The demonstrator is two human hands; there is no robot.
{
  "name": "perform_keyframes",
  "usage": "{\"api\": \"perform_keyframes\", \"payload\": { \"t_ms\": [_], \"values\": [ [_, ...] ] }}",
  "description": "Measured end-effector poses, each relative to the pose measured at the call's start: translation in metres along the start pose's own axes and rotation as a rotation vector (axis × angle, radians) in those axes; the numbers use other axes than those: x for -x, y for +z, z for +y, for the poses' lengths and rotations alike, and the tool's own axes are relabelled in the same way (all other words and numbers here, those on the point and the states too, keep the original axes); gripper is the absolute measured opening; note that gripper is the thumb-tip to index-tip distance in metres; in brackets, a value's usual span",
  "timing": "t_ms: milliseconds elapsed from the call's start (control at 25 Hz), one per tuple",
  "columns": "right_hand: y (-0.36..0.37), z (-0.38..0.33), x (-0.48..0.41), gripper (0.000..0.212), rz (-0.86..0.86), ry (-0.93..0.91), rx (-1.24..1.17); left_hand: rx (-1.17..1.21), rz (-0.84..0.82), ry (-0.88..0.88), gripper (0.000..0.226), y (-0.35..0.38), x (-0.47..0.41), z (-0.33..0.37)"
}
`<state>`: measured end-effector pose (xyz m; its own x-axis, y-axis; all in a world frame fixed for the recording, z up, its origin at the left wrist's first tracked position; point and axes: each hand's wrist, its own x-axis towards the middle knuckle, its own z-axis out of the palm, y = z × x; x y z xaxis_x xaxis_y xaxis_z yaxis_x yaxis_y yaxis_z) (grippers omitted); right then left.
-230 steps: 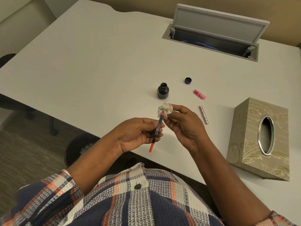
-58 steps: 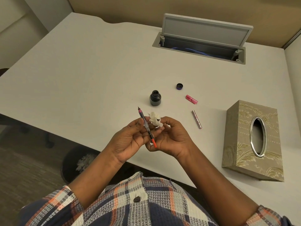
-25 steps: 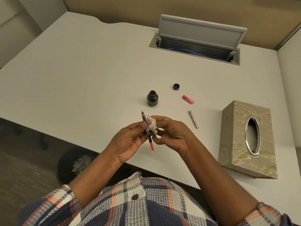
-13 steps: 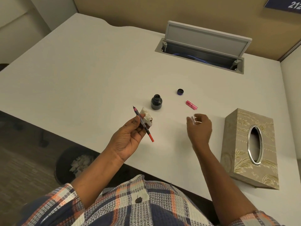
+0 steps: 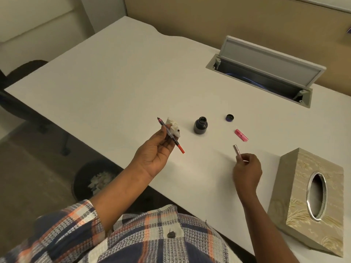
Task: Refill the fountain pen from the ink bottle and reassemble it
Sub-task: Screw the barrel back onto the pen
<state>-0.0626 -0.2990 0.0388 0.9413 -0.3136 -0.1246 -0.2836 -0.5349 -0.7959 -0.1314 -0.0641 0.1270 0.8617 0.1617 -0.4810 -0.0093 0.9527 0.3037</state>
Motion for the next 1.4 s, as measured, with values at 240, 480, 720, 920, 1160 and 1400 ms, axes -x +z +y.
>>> {"api": "perform_keyframes", "payload": {
  "t_ms": [240,480,720,920,1160,1400],
  "values": [
    [-0.003,-0.088,0.068,0.008,-0.376,-0.385,-0.102,0.068,0.082,0.098,0.027,0.001,-0.008,0.023],
    [0.006,-0.095,0.096,0.011,-0.359,-0.474,-0.075,0.082,0.071,0.082,0.026,-0.001,-0.007,0.020],
    [0.011,-0.094,0.102,0.009,-0.370,-0.462,-0.028,0.120,0.086,0.071,0.036,-0.017,-0.006,0.014],
    [0.018,-0.099,0.106,0.007,-0.352,-0.466,-0.063,0.083,0.141,0.086,0.028,-0.018,-0.002,0.006],
    [0.029,-0.111,0.111,0.012,-0.349,-0.420,-0.133,0.042,0.130,0.093,0.026,-0.015,0.003,0.001],
    [0.033,-0.120,0.107,0.012,-0.414,-0.229,-0.283,0.006,0.107,0.123,0.022,-0.011,0.005,0.000]
  ]
}}
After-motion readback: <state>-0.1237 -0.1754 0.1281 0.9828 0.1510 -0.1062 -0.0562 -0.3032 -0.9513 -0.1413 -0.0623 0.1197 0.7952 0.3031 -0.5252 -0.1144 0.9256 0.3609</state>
